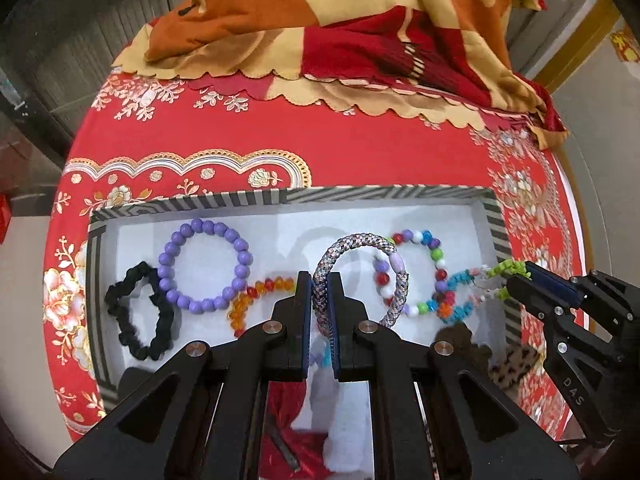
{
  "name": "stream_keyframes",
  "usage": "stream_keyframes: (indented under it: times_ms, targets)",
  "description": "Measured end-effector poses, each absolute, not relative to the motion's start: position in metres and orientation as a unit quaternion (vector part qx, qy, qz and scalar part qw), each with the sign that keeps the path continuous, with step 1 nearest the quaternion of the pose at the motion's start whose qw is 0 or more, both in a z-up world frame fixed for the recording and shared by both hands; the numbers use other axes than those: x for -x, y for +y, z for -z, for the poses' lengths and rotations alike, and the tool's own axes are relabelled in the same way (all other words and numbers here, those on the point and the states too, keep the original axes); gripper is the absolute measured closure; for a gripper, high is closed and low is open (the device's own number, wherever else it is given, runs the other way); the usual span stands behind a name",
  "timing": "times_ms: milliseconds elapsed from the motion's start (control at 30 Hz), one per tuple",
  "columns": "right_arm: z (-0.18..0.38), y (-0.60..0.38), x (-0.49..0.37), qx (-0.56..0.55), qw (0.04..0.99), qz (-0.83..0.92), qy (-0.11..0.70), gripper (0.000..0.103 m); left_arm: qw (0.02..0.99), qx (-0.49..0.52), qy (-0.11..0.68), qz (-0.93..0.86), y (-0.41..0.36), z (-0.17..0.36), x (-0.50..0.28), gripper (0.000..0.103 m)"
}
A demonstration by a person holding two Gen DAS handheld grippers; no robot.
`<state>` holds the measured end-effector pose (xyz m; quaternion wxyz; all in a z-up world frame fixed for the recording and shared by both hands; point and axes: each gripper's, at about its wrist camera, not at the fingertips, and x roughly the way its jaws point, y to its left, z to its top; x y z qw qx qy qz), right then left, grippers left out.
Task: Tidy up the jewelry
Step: 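Carry the silver and green-blue bracelets over the tray with both tools, then open both tools to release the bracelets in the tray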
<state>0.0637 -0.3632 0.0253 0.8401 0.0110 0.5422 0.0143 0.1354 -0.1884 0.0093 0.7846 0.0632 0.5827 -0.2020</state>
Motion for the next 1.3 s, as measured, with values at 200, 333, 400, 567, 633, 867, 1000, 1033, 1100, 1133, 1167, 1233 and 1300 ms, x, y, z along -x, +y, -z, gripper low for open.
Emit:
stream_keyframes:
  times_ms: [200, 333, 400, 567, 633, 867, 1000, 1033, 1100, 1133, 1167, 1233, 1300]
  targets:
    - [-0.01, -0.365, -0.079, -0.006, 0.837, -0.009, 0.546, 0.091, 0.78, -0.059, 0.593, 0.19, -0.192, 0.005, -0.147, 0.097]
    - [-0.003, -0.366, -0.085, -0.014, 0.838, -0.009, 0.546, 0.091, 0.778, -0.059, 0.597, 0.185, -0.192, 0.011, -0.15, 0.097]
    - [-0.001, -0.368, -0.088, -0.021, 0.839, -0.008, 0.544, 0.091, 0.778, -0.061, 0.598, 0.183, -0.192, 0.014, -0.151, 0.097]
    - [0.002, -0.37, -0.089, -0.038, 0.844, -0.01, 0.535, 0.091, 0.778, -0.062, 0.6, 0.174, -0.191, 0.02, -0.153, 0.097]
    - [0.001, -0.37, -0.087, -0.048, 0.846, -0.015, 0.531, 0.089, 0.78, -0.064, 0.599, 0.172, -0.191, 0.022, -0.153, 0.097]
    - [-0.011, -0.369, -0.073, -0.079, 0.854, -0.029, 0.514, 0.074, 0.78, -0.067, 0.598, 0.171, -0.19, 0.019, -0.148, 0.07]
    - [-0.021, -0.367, -0.061, -0.083, 0.858, -0.031, 0.506, 0.074, 0.785, -0.063, 0.592, 0.172, -0.187, 0.011, -0.143, 0.066]
    - [-0.025, -0.366, -0.057, -0.083, 0.86, -0.03, 0.503, 0.074, 0.788, -0.064, 0.588, 0.17, -0.186, 0.007, -0.14, 0.064]
    - [-0.031, -0.366, -0.047, -0.09, 0.863, -0.026, 0.497, 0.074, 0.796, -0.065, 0.579, 0.166, -0.182, -0.001, -0.134, 0.062]
    - [-0.034, -0.365, -0.042, -0.095, 0.864, -0.023, 0.494, 0.074, 0.798, -0.065, 0.576, 0.164, -0.181, -0.004, -0.132, 0.061]
    - [-0.037, -0.365, -0.037, -0.098, 0.865, -0.021, 0.491, 0.074, 0.802, -0.065, 0.571, 0.161, -0.178, -0.009, -0.127, 0.06]
    - [-0.042, -0.36, -0.026, -0.101, 0.868, -0.016, 0.486, 0.074, 0.808, -0.067, 0.564, 0.157, -0.174, -0.016, -0.119, 0.06]
    - [-0.047, -0.353, -0.014, -0.101, 0.87, -0.009, 0.482, 0.074, 0.816, -0.073, 0.553, 0.152, -0.17, -0.024, -0.108, 0.06]
